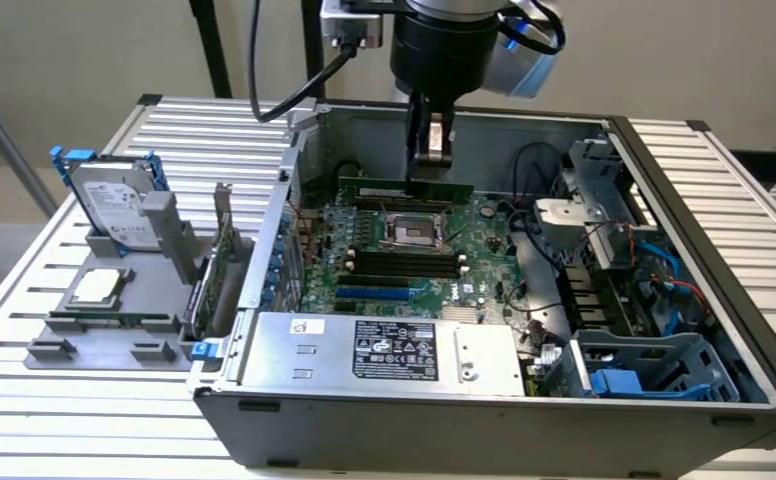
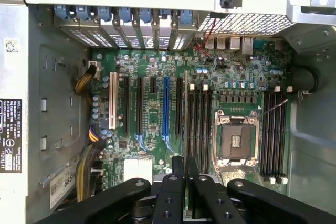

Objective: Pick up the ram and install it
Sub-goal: 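Insert the ram into the slot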

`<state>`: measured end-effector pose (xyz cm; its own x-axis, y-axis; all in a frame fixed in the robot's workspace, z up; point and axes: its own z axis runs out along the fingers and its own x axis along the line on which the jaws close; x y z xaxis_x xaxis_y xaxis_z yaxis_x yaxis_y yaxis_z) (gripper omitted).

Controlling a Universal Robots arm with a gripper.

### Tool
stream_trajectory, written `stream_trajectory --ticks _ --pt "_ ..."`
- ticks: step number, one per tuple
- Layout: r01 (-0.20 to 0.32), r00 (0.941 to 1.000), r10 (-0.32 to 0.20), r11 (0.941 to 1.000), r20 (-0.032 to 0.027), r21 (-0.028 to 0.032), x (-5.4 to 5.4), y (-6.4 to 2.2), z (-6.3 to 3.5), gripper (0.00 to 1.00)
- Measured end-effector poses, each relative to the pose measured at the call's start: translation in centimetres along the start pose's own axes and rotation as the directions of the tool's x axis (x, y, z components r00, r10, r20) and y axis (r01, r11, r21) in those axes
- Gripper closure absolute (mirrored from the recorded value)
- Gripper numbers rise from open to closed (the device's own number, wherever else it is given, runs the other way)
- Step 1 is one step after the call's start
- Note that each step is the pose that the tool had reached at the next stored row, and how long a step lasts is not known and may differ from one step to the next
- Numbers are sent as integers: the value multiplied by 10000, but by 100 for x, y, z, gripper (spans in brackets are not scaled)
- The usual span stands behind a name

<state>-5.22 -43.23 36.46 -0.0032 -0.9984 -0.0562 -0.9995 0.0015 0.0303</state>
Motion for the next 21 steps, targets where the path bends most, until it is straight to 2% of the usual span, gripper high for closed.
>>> stream_trajectory --ticks 4,5,8,14,21 --pt "-3 10000 3 10000 -71 1 -122 -3 56 87" --pt "-5 9999 5 10000 -122 2 -177 -9 86 87" --pt "-8 9998 8 10000 -217 2 -243 -21 124 87" --pt "-33 9987 34 10000 -500 4 -325 -41 186 87" --pt "-109 9986 109 9999 -512 9 -323 -97 309 87"
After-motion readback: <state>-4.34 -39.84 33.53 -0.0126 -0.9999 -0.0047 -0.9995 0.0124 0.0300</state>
